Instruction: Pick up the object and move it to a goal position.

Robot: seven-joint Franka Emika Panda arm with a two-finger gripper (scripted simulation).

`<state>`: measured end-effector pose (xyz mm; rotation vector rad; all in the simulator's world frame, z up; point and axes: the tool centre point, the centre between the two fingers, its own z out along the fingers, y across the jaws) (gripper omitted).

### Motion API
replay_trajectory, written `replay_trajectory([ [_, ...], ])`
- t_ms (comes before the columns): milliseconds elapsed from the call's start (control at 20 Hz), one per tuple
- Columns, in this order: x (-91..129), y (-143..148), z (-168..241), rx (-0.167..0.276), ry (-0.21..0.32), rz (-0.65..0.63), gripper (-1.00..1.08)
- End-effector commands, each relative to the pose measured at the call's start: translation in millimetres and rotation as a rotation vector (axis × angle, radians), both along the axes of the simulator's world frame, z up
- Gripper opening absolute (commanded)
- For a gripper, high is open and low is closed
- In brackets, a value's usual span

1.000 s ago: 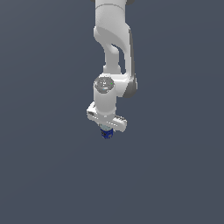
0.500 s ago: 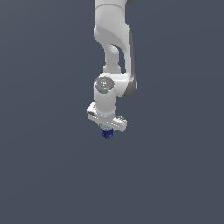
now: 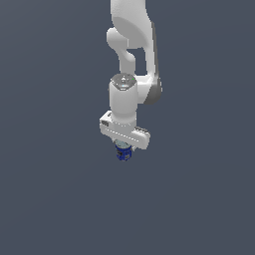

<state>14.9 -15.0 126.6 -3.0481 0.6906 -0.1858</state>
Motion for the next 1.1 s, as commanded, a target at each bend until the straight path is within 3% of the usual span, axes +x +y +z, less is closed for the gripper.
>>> replay_trajectory([
  [0,15,6,29,-0.005,-0.062,-0.016,-1.00],
  [500,55,29,156,-0.036,-0.324,-0.094,-1.00],
  [1050,64,50,266,-0.068,-0.542,-0.159,-1.00],
])
